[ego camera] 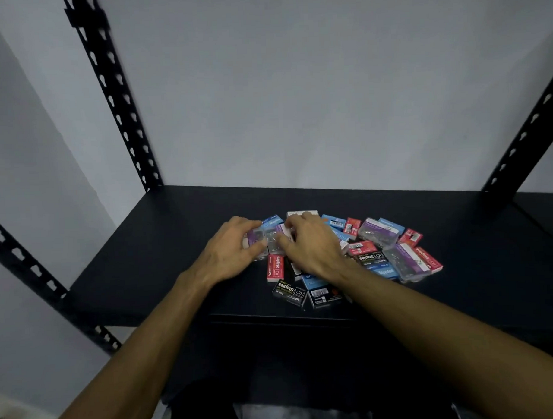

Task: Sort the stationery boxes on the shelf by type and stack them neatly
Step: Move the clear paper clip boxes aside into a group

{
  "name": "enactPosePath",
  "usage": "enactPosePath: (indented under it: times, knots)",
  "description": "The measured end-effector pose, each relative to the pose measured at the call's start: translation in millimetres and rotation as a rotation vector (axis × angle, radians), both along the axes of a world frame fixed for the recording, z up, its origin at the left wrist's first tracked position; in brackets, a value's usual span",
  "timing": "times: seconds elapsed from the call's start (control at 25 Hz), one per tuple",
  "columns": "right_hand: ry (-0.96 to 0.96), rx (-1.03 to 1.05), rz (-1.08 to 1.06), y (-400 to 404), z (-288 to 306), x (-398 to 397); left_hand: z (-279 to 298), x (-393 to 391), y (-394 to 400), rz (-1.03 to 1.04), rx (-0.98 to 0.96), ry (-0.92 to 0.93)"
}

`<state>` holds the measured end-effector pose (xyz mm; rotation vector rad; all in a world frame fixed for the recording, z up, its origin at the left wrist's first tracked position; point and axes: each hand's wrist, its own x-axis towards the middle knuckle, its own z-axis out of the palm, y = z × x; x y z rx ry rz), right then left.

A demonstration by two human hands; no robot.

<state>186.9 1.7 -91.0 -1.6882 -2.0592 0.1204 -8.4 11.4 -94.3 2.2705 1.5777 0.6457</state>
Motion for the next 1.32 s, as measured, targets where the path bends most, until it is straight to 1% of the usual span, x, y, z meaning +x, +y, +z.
enactPosePath:
  times: [0.24,0.44,0.6,0.84,0.88,0.96,1.08,1.12,1.32]
  knots:
    - [-0.054,0.039,-0.021,0.4,-8.5,-1.0,-12.3,-3.9,4.8,0.010,-0.006,0.011]
    - [-0.087,-0.015,0.011,-2.2,-6.0,-0.2,-17.3,-7.7,-2.2,0.018,-0.061,-0.071]
    - [-0.075,-0.120,0.032,-0.8,5.4,1.6,-19.5,-11.4,-4.7,0.075,-0.047,-0.146]
    - [-0.019,-0.330,0.076,3.9,28.8,3.6,-17.9,-11.0,-5.9,0.155,-0.008,-0.182]
    - [-0.013,-0.344,0.067,4.3,30.1,2.7,-17.4,-12.2,-6.6,0.156,-0.007,-0.209]
    - [-0.042,-0.327,0.050,3.9,30.6,-0.7,-16.0,-13.8,-7.5,0.131,-0.033,-0.322]
    - [-0.191,-0.284,0.010,1.6,25.8,-6.4,-17.4,-15.4,-9.9,0.063,-0.074,-0.495]
    - [-0.189,-0.286,0.008,3.0,25.5,-7.5,-18.3,-16.4,-8.9,0.053,-0.070,-0.530]
    - [-0.023,-0.311,0.048,9.4,28.9,-10.1,-18.7,-22.3,-7.7,0.041,-0.039,-0.599]
